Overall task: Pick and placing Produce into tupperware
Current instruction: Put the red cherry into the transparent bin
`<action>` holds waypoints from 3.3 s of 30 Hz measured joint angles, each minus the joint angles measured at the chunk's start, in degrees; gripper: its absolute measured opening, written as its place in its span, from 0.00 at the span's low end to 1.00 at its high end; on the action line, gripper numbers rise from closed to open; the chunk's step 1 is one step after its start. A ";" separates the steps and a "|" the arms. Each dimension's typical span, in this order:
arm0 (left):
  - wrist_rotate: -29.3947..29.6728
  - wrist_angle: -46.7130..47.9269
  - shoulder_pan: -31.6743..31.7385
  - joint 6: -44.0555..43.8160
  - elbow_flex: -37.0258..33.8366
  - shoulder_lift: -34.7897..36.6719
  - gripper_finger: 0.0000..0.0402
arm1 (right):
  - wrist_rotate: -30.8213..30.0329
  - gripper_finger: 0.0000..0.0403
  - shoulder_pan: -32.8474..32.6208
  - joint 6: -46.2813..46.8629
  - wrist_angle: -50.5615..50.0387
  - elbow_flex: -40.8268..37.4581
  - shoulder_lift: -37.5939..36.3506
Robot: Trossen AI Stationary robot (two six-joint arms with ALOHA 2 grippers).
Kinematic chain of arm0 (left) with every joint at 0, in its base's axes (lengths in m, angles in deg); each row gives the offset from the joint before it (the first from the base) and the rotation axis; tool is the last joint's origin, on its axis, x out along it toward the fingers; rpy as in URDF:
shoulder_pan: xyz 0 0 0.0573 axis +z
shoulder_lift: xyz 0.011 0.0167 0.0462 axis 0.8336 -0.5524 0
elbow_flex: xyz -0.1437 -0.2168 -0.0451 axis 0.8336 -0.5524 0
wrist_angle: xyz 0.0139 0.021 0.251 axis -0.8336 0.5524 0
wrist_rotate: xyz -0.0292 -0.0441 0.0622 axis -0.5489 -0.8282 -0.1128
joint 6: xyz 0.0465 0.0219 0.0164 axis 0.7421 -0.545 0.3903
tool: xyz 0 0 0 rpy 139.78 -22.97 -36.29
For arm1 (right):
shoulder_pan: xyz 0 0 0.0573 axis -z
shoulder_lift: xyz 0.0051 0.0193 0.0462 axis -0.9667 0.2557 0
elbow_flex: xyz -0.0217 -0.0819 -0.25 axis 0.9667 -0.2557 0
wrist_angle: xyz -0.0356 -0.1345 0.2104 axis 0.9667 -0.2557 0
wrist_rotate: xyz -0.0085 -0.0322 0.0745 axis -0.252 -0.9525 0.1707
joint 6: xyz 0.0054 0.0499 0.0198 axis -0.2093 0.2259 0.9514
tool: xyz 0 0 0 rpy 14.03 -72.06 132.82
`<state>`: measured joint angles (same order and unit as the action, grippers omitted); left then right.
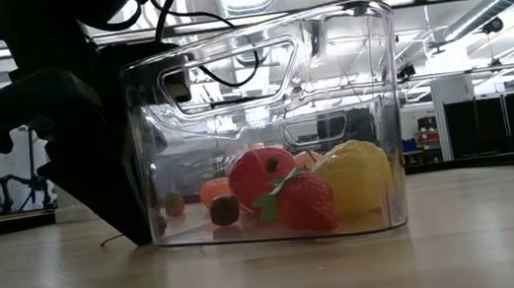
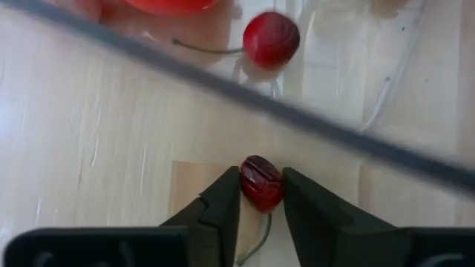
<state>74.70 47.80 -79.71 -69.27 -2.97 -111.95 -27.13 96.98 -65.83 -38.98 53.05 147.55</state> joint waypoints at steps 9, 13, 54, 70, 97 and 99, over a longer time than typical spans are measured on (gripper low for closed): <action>-1.35 19.25 -0.07 -2.63 2.48 10.10 0.12 | 0.01 0.82 -0.02 -1.42 0.59 0.00 0.00; -0.67 22.15 0.27 -3.17 4.15 19.52 0.12 | 0.04 0.82 -0.02 -1.53 0.76 0.00 0.00; -12.29 -7.13 11.13 -7.47 9.16 12.91 0.49 | 1.92 0.82 -0.02 -6.06 1.00 -2.79 0.74; -1.84 25.76 16.57 -9.09 8.48 23.11 0.51 | 16.96 0.82 2.68 -0.45 1.99 -4.31 13.79; 0.34 33.64 18.75 -10.62 -7.57 25.44 0.51 | 19.68 0.82 -0.17 -30.16 18.52 -4.41 37.29; 0.62 32.24 18.75 -10.58 -8.37 25.44 0.51 | 19.50 0.82 -0.15 -31.58 20.05 -4.74 37.38</action>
<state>75.32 80.04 -60.96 -79.85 -11.34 -86.50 -7.64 96.83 -97.41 -18.93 48.30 184.93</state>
